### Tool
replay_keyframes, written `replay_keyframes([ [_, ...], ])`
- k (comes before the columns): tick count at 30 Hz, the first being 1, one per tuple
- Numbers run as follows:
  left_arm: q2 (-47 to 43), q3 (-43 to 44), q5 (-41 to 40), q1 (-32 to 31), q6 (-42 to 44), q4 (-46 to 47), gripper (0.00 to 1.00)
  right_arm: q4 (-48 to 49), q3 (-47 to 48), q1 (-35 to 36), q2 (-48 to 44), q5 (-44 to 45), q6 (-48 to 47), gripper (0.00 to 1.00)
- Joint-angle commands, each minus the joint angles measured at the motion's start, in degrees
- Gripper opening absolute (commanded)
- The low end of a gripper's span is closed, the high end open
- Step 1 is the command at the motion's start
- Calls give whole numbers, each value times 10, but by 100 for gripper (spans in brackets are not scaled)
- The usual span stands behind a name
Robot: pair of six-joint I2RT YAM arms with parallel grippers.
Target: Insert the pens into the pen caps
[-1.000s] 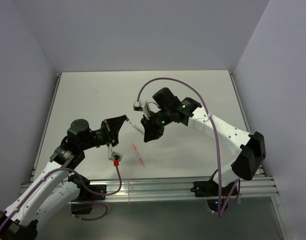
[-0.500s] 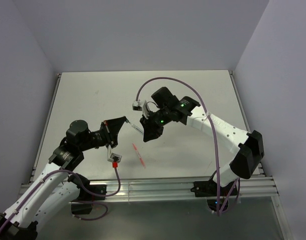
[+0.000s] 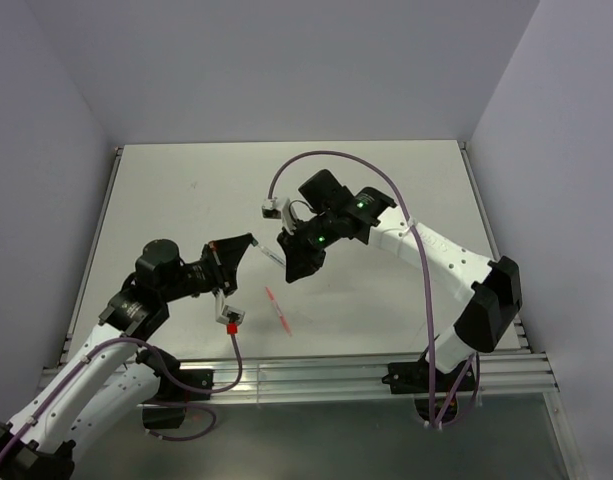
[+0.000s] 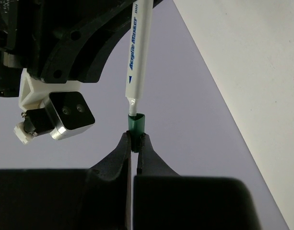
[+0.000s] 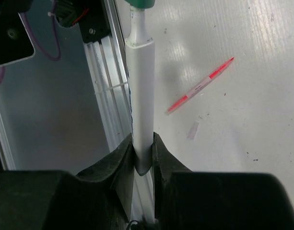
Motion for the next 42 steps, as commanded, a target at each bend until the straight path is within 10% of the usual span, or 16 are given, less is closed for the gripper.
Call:
replay_keyframes([
  [1,11,-8,2,-16,210,-19,0,21,47,-1,8,-7,12,0],
  [19,56,3,-80,-75,174,52,0,163,30,-43,14,-39,74,0],
  [28,66,-14,-89,-76,164,135,54,176,41,-47,-4,-37,16,0],
  [36,46,6,-127,-76,109,83,64,223,29,-85,-43,-21,49,0],
  [42,15,58,-201,-76,-168,-36,91,254,1,-169,-102,-69,78,0],
])
